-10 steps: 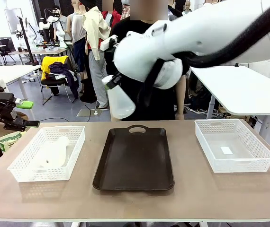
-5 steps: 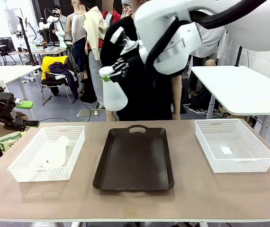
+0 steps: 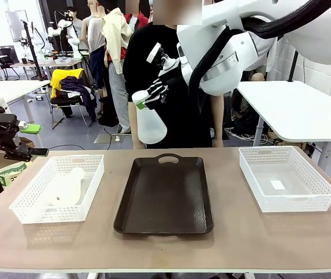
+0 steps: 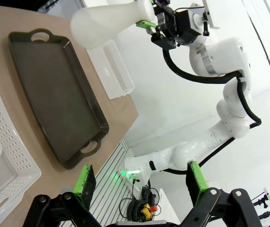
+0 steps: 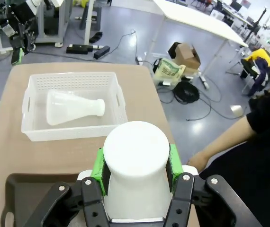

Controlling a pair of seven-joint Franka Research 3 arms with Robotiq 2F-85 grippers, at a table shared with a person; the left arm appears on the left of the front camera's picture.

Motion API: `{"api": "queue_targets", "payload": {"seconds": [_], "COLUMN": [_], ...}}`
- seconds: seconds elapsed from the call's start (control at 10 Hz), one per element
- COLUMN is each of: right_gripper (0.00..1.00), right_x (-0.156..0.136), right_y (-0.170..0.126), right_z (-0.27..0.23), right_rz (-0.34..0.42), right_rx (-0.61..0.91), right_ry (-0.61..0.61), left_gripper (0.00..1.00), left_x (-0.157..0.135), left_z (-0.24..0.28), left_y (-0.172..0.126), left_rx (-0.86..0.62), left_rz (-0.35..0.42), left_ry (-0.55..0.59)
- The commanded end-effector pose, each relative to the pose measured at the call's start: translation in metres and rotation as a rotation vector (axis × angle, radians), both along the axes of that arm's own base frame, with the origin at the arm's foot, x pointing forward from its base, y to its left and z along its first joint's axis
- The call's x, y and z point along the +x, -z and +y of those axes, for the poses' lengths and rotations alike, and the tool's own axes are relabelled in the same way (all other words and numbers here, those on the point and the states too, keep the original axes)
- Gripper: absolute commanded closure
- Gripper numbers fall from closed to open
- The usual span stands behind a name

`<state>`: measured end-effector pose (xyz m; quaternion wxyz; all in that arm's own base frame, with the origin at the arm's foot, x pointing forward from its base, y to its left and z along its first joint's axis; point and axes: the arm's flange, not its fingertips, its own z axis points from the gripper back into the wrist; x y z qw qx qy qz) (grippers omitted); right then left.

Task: Prepare the laboratory tools.
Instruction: Place the picked Big flask upright in the Handle tray as instructed by the person.

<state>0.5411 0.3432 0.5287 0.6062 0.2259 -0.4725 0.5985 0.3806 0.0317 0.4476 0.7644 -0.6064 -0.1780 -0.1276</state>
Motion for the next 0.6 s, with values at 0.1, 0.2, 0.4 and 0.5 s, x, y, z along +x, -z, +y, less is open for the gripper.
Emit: {"api": "queue_targets", "payload": {"seconds": [0.1,0.2,0.4,0.5], "right_gripper": [1.0,1.0,1.0,1.0], "right_x": [0.0,0.012,0.024,0.026], "right_y": [0.0,0.019,0.062,0.078], "right_z": [0.0,-0.01,-0.027,-0.031], "right_rz": [0.0,0.073,0.171,0.203], "right_rx": [0.0,0.061,0.19,0.232], "right_ry": [0.0,-0.047,-0.055,-0.063], "left_gripper": [0.0,0.0,0.0,0.0], "left_x": [-0.001,-0.001,-0.001,-0.001], "left_z": [0.001,0.001,0.001,0.001], "left_y": [-0.002,-0.002,-0.002,-0.002], "left_rx": [-0.01,-0.01,-0.01,-0.01], "left_rz": [-0.001,-0.001,-0.001,-0.001], "left_ry": [0.004,0.004,0.004,0.004]}}
